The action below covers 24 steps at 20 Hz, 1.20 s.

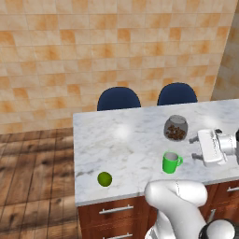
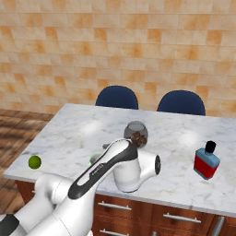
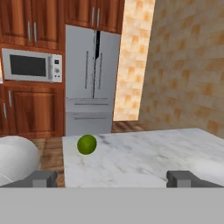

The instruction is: Open the cabinet directly in front. Then move the liquor and the mug to the dining counter with the jar on it.

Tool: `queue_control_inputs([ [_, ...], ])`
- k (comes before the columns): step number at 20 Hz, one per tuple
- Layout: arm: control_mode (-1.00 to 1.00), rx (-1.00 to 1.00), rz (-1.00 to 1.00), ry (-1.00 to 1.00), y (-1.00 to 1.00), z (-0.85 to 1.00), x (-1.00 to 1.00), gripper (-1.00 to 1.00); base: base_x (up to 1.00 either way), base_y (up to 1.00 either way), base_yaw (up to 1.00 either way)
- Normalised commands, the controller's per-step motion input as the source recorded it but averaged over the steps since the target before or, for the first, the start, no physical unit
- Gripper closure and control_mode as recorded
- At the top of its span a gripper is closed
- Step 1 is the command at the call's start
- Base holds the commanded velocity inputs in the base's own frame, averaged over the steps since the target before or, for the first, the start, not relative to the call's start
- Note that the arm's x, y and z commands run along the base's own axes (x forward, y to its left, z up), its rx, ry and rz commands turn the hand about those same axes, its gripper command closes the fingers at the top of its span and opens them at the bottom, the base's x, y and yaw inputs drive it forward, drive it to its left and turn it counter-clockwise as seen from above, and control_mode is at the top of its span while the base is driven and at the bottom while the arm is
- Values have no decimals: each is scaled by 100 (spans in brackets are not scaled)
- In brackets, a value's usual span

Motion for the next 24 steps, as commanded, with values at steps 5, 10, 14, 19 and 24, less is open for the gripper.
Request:
queue_control_inputs([
  [5,-100,-1,-1,0,20,41,-31,-100,0,0,0],
  [10,-100,-3,0,0,24,56,-21,-100,0,0,0],
  [14,-100,-3,0,0,25,57,-22,-100,0,0,0],
  [19,-100,-3,0,0,25,57,-26,-100,0,0,0],
  [24,-100,-3,0,0,29,51,-29,-100,0,0,0],
])
